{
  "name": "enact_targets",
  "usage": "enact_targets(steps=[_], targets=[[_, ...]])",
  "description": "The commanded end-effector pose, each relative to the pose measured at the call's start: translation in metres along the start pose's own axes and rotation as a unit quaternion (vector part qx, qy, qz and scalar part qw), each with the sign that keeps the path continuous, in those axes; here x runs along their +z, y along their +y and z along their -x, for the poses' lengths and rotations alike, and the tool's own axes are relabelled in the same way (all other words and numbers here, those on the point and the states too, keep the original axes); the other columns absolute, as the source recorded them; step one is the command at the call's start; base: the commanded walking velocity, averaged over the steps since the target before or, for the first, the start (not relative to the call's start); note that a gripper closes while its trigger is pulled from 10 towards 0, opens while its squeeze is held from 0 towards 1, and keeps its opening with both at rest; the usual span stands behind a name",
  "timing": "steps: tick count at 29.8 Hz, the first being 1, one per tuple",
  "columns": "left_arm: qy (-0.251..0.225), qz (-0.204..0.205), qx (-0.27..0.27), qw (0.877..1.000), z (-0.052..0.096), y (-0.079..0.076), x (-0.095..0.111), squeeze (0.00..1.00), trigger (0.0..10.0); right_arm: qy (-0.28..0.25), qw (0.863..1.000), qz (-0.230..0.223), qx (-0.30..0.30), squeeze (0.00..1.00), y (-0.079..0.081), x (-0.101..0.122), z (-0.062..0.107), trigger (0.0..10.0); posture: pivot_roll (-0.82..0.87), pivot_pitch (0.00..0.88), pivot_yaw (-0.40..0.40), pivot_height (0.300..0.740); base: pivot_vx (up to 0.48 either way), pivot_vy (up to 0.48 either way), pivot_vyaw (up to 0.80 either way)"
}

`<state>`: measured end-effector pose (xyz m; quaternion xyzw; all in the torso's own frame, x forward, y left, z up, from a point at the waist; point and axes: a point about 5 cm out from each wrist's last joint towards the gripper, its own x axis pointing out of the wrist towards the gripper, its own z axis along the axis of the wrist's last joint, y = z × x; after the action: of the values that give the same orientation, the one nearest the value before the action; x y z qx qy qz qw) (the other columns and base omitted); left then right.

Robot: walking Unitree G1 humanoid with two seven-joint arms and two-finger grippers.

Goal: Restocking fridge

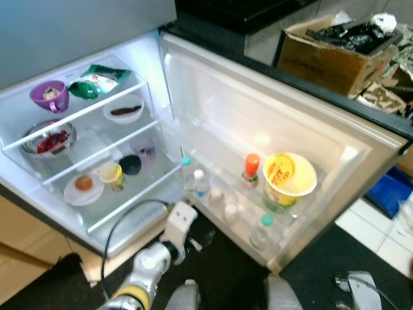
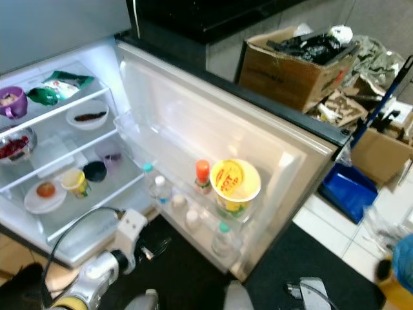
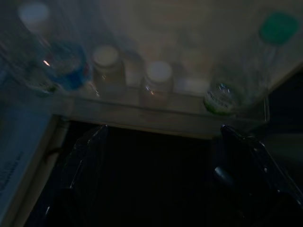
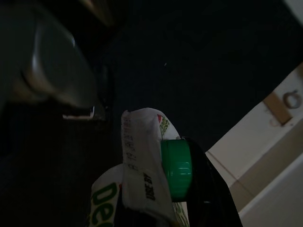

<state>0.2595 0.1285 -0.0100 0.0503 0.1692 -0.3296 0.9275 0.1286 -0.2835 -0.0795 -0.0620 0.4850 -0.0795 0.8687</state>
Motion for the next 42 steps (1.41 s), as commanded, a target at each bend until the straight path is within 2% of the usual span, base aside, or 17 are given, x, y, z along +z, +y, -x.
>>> enact_targets(steps=[1, 4, 7, 11, 21, 29, 32, 33, 35, 40, 42], targets=[[-0.009, 0.008, -0.004, 1.000, -0.004, -0.002, 0.004, 0.00, 10.0, 0.004, 1.000, -0.005, -0.004, 0.00, -0.002, -0.006, 0.002, 10.0, -0.06, 0.181, 0.032, 0.631, 0.000, 0.000, 0.00], [-0.013, 0.009, -0.001, 1.000, -0.007, -0.001, 0.008, 0.00, 10.0, 0.005, 1.000, -0.003, -0.006, 0.00, -0.003, -0.008, 0.003, 10.0, -0.07, 0.193, 0.032, 0.631, 0.000, 0.000, 0.00], [-0.037, 0.029, 0.017, 0.999, -0.019, 0.002, 0.025, 0.00, 10.0, 0.017, 1.000, -0.001, -0.012, 0.00, -0.005, -0.014, 0.004, 10.0, -0.08, 0.212, 0.042, 0.621, 0.000, 0.000, 0.00], [-0.049, 0.036, 0.022, 0.998, -0.026, 0.001, 0.035, 0.00, 10.0, 0.017, 1.000, -0.003, -0.014, 0.00, -0.006, -0.015, 0.005, 10.0, -0.09, 0.222, 0.042, 0.611, 0.000, 0.000, 0.00], [-0.065, 0.064, 0.050, 0.995, -0.038, 0.002, 0.051, 0.00, 10.0, 0.000, 1.000, -0.006, -0.013, 0.00, -0.007, -0.016, 0.006, 10.0, -0.10, 0.253, 0.043, 0.602, 0.000, 0.000, 0.00], [-0.086, 0.050, 0.092, 0.991, -0.043, 0.013, 0.070, 0.00, 10.0, 0.011, 1.000, 0.004, -0.011, 0.00, -0.008, -0.023, 0.009, 10.0, -0.13, 0.307, 0.039, 0.597, 0.000, 0.000, 0.00], [-0.105, 0.035, 0.110, 0.988, -0.051, 0.017, 0.091, 0.00, 10.0, 0.012, 1.000, 0.005, -0.014, 0.00, -0.012, -0.026, 0.010, 10.0, -0.15, 0.334, 0.035, 0.582, 0.000, 0.000, 0.00], [-0.105, 0.035, 0.110, 0.988, -0.051, 0.017, 0.091, 0.00, 10.0, 0.012, 1.000, 0.005, -0.014, 0.00, -0.012, -0.026, 0.010, 10.0, -0.15, 0.334, 0.035, 0.582, 0.000, 0.000, 0.00], [-0.114, 0.027, 0.100, 0.988, -0.056, 0.012, 0.100, 0.00, 10.0, 0.007, 1.000, 0.007, -0.016, 0.00, -0.015, -0.026, 0.011, 10.0, -0.16, 0.348, 0.033, 0.572, 0.000, 0.000, 0.00], [-0.116, 0.017, 0.086, 0.989, -0.061, 0.005, 0.105, 0.00, 10.0, 0.004, 1.000, 0.010, -0.016, 0.00, -0.016, -0.027, 0.013, 10.0, -0.18, 0.366, 0.028, 0.562, 0.000, 0.000, 0.00], [-0.117, 0.013, 0.069, 0.991, -0.067, -0.003, 0.110, 0.00, 10.0, 0.001, 1.000, 0.013, -0.014, 0.00, -0.016, -0.029, 0.014, 10.0, -0.19, 0.380, 0.027, 0.552, 0.000, 0.000, 0.00]])
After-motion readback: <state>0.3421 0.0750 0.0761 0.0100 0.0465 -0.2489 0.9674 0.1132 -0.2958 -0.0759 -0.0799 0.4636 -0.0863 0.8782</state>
